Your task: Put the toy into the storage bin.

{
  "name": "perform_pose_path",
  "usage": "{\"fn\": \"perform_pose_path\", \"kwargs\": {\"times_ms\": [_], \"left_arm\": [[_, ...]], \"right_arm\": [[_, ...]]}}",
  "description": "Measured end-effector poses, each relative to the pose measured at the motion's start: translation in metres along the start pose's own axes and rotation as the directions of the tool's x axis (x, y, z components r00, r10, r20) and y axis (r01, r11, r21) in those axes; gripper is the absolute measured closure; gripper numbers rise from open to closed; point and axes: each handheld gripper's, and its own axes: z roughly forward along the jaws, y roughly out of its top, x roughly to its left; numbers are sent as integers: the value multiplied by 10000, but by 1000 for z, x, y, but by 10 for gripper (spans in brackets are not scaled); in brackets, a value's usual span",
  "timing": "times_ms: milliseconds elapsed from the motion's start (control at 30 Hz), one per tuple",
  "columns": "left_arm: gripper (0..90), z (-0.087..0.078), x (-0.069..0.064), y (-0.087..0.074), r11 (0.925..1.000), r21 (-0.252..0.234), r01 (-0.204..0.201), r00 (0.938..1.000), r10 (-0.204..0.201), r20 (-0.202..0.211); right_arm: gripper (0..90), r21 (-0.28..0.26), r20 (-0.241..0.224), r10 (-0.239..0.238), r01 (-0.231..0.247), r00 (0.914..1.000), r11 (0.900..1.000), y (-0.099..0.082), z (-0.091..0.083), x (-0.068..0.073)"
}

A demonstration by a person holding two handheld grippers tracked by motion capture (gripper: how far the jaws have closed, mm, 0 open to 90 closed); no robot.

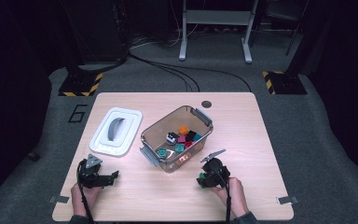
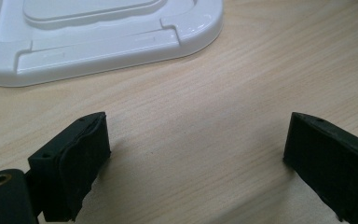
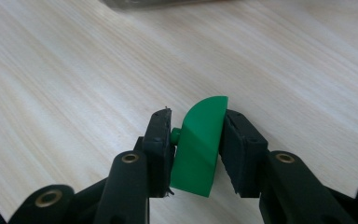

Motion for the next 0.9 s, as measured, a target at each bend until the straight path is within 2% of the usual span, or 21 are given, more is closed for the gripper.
{"fn": "perform_pose_path", "kwargs": {"times_ms": [267, 300, 467, 700, 900], "left_arm": [[67, 0, 0, 0, 10000, -2, 5, 10000, -5, -1], [67, 0, 0, 0, 10000, -1, 4, 10000, -4, 0], [67, 0, 0, 0, 10000, 0, 4, 10000, -4, 1], [67, 0, 0, 0, 10000, -3, 8, 10000, -8, -1], [68, 1, 0, 0, 9999, -68, 88, 10000, -88, -6]], "right_arm": [[674, -233, 257, 463, -457, 9986, 9987, 1, -6, -14], [675, -344, 300, 335, -324, 9990, 9989, 1, -6, -17], [675, -727, 425, 545, -513, 9976, 9960, 2, -14, -28], [675, -1577, 528, 838, -745, 9951, 9847, 8, -26, -44], [676, -1991, 693, 1140, -983, 9911, 9750, 17, -34, -58]]}}
